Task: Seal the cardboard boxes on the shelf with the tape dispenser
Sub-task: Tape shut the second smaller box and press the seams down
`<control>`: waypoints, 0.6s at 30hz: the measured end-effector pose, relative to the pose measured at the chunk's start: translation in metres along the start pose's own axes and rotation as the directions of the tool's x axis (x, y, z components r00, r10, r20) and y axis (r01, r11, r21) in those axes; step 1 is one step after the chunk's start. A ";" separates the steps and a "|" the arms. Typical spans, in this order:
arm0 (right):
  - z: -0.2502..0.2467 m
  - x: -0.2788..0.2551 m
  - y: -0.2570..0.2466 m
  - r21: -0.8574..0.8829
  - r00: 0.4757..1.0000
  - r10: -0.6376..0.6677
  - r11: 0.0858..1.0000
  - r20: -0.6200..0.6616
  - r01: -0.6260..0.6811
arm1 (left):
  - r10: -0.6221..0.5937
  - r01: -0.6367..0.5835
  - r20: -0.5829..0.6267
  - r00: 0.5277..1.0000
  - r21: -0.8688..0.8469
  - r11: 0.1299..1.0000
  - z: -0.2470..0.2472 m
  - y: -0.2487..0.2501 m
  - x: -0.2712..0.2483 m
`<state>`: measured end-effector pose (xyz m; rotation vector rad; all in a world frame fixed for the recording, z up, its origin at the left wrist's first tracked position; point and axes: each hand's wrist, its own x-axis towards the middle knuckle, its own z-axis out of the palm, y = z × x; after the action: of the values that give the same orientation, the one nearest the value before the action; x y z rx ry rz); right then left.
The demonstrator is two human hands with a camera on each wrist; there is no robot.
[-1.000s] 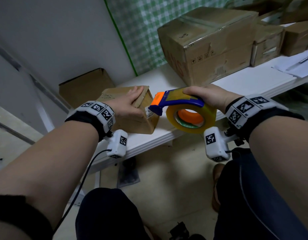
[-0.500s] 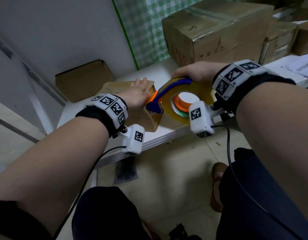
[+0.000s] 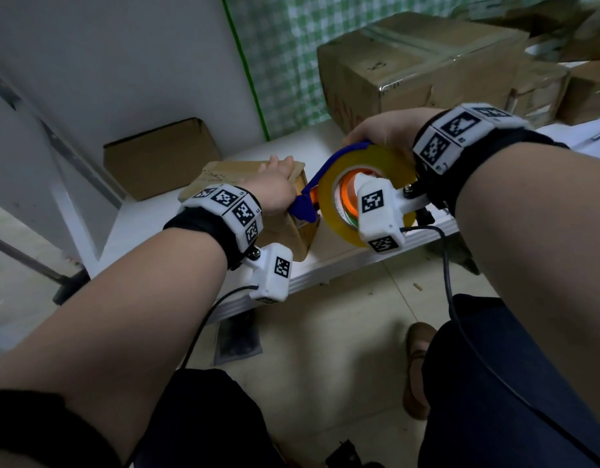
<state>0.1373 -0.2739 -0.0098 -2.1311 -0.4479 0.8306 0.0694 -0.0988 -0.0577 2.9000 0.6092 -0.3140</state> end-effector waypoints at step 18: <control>0.008 0.010 0.015 -0.423 0.877 -0.099 0.898 -0.469 -0.125 | 0.069 -0.062 -0.089 0.994 0.079 0.995 0.004 -0.008 -0.001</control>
<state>0.1401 -0.2738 -0.0295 -2.6594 -0.3786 0.1746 0.0644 -0.0931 -0.0625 3.0136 0.5255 -0.2010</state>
